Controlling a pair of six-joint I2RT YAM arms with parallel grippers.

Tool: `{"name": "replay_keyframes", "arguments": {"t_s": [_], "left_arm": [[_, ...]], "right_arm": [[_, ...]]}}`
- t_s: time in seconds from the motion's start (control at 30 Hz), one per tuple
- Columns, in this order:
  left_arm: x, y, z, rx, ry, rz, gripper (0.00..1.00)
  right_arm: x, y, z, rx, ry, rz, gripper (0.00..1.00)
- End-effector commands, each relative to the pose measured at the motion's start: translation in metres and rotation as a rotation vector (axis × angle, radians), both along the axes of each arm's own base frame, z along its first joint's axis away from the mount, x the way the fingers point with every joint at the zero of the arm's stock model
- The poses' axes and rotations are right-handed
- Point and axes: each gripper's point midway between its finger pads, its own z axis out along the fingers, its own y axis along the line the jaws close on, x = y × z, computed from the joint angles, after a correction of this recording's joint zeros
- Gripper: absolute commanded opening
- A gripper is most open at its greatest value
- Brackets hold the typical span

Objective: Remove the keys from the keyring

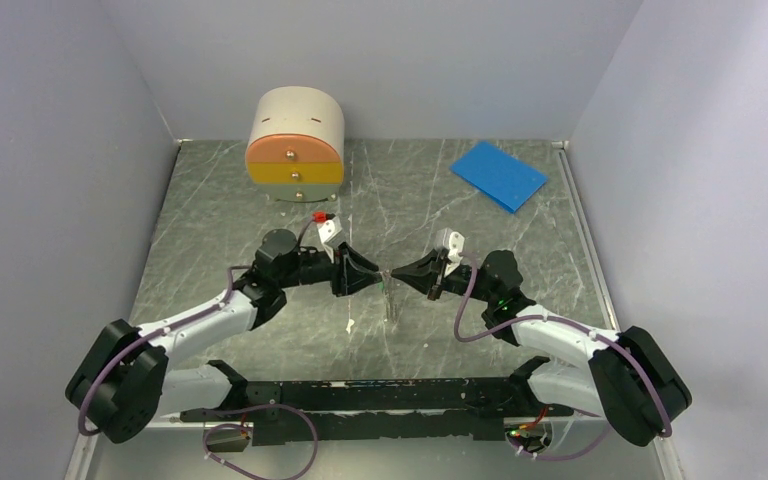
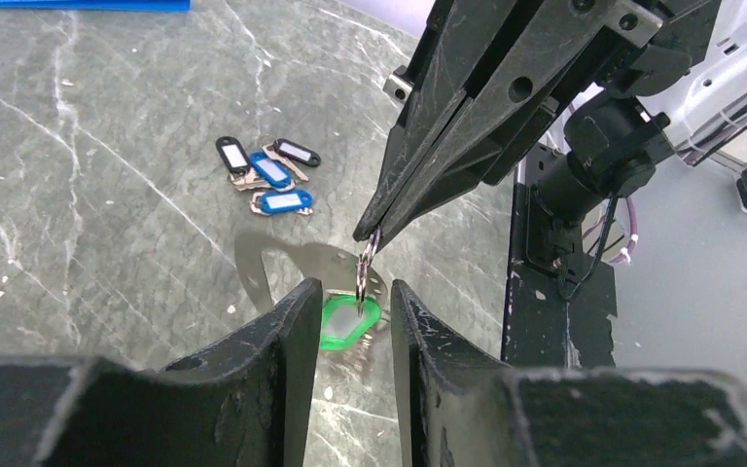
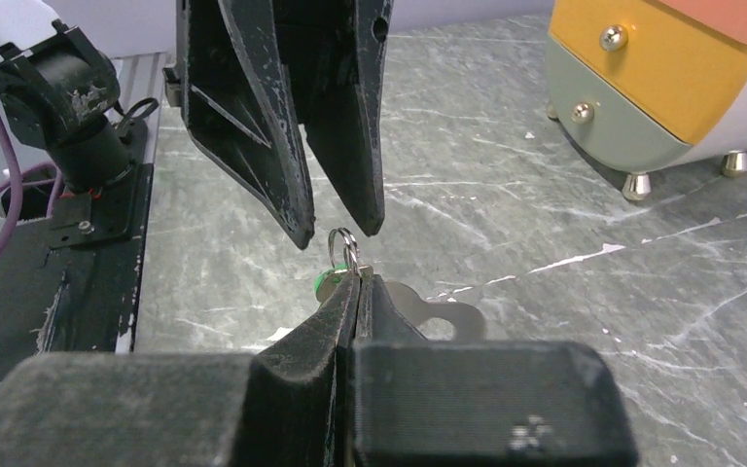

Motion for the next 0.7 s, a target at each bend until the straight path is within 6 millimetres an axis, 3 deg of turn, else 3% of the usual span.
{"name": "replay_keyframes", "arguments": {"t_s": [0.0,0.23,0.47,0.67], "left_arm": [[0.001,-0.008,0.018,-0.039,-0.026,-0.046,0.37],[0.002,-0.013,0.013,-0.038,-0.01,-0.076,0.24],[-0.001,-0.016,0.008,-0.028,0.012,-0.097,0.03],[-0.004,-0.017,-0.004,0.014,0.047,-0.068,0.03]], "right_arm": [[0.0,0.003,0.026,0.049,-0.097,0.023,0.0],[-0.001,0.003,0.028,0.058,-0.095,0.027,0.0],[0.001,0.003,0.03,0.068,-0.091,0.02,0.0],[0.006,-0.001,0.042,0.109,-0.105,-0.035,0.0]]}}
